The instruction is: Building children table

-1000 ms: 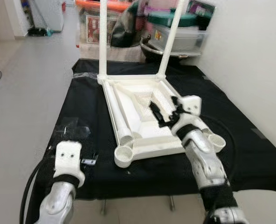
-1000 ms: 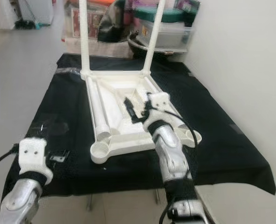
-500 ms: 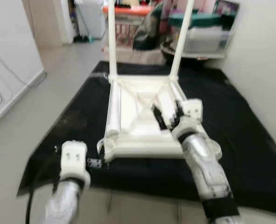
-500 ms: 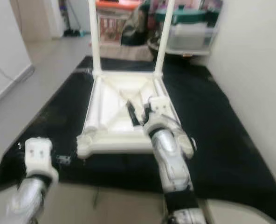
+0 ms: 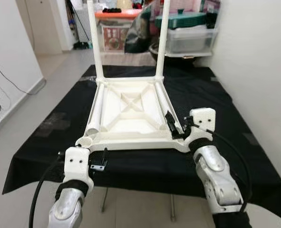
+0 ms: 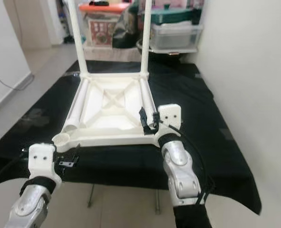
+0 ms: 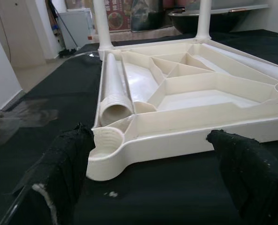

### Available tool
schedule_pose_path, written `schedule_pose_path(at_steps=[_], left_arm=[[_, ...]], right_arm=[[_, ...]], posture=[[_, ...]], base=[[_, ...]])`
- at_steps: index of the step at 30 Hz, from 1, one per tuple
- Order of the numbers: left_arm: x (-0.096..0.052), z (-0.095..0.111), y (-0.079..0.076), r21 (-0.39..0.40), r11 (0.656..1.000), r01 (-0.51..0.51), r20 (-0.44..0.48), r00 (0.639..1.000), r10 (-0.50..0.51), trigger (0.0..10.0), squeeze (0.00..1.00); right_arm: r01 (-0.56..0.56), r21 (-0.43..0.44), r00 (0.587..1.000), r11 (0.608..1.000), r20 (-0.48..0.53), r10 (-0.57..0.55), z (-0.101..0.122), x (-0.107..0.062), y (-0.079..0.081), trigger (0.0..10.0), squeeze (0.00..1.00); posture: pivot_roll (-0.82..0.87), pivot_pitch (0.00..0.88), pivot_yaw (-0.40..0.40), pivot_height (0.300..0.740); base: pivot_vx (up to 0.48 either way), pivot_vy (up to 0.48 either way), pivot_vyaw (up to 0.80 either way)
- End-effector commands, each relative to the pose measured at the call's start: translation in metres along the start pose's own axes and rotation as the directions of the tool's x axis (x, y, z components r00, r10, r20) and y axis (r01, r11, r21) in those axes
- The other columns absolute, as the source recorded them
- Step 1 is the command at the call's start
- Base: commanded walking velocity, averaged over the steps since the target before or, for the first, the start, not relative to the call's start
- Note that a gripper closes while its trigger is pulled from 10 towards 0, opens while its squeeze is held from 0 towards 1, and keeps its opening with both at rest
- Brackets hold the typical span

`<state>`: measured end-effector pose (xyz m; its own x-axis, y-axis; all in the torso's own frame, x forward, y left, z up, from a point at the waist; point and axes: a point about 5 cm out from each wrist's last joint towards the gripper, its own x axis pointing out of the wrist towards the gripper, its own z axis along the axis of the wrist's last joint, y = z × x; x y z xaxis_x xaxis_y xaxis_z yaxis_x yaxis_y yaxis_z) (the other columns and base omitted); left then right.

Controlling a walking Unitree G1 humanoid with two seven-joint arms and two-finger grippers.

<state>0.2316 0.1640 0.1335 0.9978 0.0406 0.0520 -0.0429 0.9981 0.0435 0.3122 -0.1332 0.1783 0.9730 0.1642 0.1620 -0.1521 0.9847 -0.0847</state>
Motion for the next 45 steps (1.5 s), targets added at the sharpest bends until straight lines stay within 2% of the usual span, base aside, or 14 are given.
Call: schedule_pose_path(at_steps=[1, 10, 27, 35, 38, 39, 41, 42, 43, 45], left_arm=[[0.001, 0.001, 0.004, -0.001, 1.000, -0.017, 0.009, 1.000, 0.017, 10.0, 0.00], [0.002, 0.000, 0.004, -0.005, 1.000, -0.018, 0.010, 1.000, 0.018, 10.0, 0.00], [0.001, 0.001, 0.004, -0.005, 1.000, -0.020, 0.013, 1.000, 0.020, 10.0, 0.00], [0.002, -0.001, 0.004, -0.006, 0.999, -0.035, -0.001, 0.999, 0.035, 10.0, 0.00], [0.003, -0.002, 0.006, 0.006, 0.999, -0.047, -0.006, 0.999, 0.047, 10.0, 0.00], [0.003, -0.003, 0.008, 0.013, 0.998, -0.061, -0.012, 0.998, 0.061, 10.0, 0.00], [0.003, -0.003, 0.008, 0.013, 0.998, -0.061, -0.012, 0.998, 0.061, 10.0, 0.00], [0.004, -0.004, 0.011, 0.026, 0.997, -0.079, -0.021, 0.997, 0.080, 10.0, 0.00], [0.004, -0.004, 0.011, 0.026, 0.997, -0.079, -0.021, 0.997, 0.080, 10.0, 0.00], [0.004, -0.006, 0.014, 0.037, 0.994, -0.102, -0.031, 0.994, 0.103, 10.0, 0.00]], right_arm=[[0.003, -0.021, 1.000, 1.000, 0.003, -0.003, 0.003, 0.003, 0.002, 10.0, 0.00], [0.004, -0.041, 1.000, 0.999, -0.002, -0.004, 0.003, 0.002, 0.005, 10.0, 0.00], [0.032, -0.077, 0.999, 0.997, -0.016, -0.034, 0.000, 0.002, 0.002, 10.0, 0.00], [0.026, -0.108, 0.999, 0.994, -0.024, -0.028, -0.001, 0.000, 0.000, 10.0, 0.00], [-0.019, -0.127, 0.999, 0.992, -0.044, 0.013, -0.004, -0.003, 0.001, 10.0, 0.00], [-0.077, -0.138, 0.995, 0.987, -0.067, 0.069, -0.007, -0.005, 0.002, 10.0, 0.00], [-0.077, -0.138, 0.995, 0.987, -0.067, 0.069, -0.007, -0.005, 0.002, 10.0, 0.00], [-0.151, -0.172, 0.987, 0.973, -0.086, 0.138, -0.008, -0.009, -0.002, 10.0, 0.00], [-0.151, -0.172, 0.987, 0.973, -0.086, 0.138, -0.008, -0.009, -0.002, 10.0, 0.00], [-0.290, -0.270, 0.956, 0.918, -0.123, 0.266, -0.004, -0.016, -0.012, 10.0, 0.00]], posture=[[0.08, 0.000, -0.043, 0.740], [0.08, 0.000, -0.046, 0.740], [0.08, 0.000, -0.050, 0.740], [0.08, 0.000, -0.051, 0.740], [0.08, 0.000, -0.050, 0.740], [0.08, 0.000, -0.050, 0.740], [0.08, 0.000, -0.050, 0.740], [0.08, 0.000, -0.048, 0.740], [0.08, 0.000, -0.048, 0.740], [0.07, 0.000, -0.045, 0.740]], base=[[0.334, 0.000, 0.00], [0.368, 0.000, 0.00], [0.356, 0.000, 0.00], [0.072, 0.000, 0.00], [0.000, 0.000, 0.00], [0.000, 0.000, 0.00], [0.000, 0.000, 0.00], [0.000, 0.000, 0.00], [0.000, 0.000, 0.00], [0.000, 0.000, 0.00]])
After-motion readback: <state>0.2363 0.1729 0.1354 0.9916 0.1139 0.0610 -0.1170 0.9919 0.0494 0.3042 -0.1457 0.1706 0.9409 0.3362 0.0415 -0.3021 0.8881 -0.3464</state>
